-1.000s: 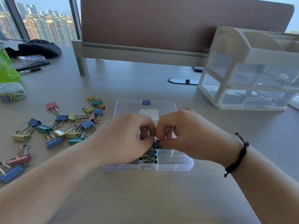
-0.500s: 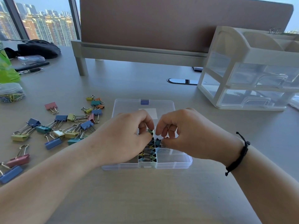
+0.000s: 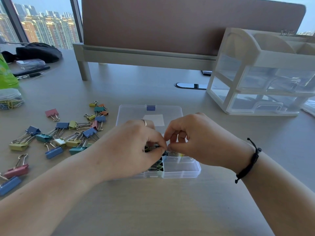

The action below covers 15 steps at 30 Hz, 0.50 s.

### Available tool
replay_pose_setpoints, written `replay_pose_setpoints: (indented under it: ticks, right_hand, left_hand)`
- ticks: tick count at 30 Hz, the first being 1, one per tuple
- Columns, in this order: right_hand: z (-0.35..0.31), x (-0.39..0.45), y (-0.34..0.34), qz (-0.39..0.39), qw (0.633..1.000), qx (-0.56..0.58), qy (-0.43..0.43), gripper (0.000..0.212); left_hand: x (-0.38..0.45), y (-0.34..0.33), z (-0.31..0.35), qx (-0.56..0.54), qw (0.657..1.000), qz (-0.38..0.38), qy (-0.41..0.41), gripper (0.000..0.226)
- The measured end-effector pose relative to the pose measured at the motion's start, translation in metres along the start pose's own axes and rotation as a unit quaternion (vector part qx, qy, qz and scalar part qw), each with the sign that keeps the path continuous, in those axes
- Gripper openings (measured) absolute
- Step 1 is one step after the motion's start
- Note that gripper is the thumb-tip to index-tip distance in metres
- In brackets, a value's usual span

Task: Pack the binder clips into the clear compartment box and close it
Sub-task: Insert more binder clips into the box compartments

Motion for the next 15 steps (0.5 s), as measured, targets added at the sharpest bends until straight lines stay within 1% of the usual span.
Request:
replay_pose_setpoints:
  ticks: [4, 9, 12, 15]
  right_hand:
    - [0.001, 0.0, 0.003, 0.016, 1.0, 0.006, -0.005, 0.011]
    - [-0.007, -0.004, 0.012, 0.056, 0.996, 0.062, 0.012, 0.012]
    - [-0.009, -0.004, 0.01, 0.056, 0.995, 0.084, 0.017, 0.01]
    - [-0.01, -0.003, 0.006, 0.054, 0.995, 0.082, 0.02, 0.016]
  left_hand:
    - [0.0, 0.002, 0.002, 0.007, 1.0, 0.014, 0.005, 0.018]
    - [0.0, -0.001, -0.003, 0.0, 0.999, 0.001, 0.035, 0.019]
    - [0.0, -0.001, -0.002, -0.01, 0.999, -0.009, 0.047, 0.019]
    - [0.001, 0.0, -0.002, -0.01, 0.998, -0.016, 0.062, 0.026]
Point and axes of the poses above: each hand's wrist, its own x-axis towards the middle knuckle, its own y-axis out of the back of the hand, z = x × y, the point moved 9 cm from there along x, towards the middle knuckle, and after that the axes turned 9 degrees about -y, right-handed, at the moved point
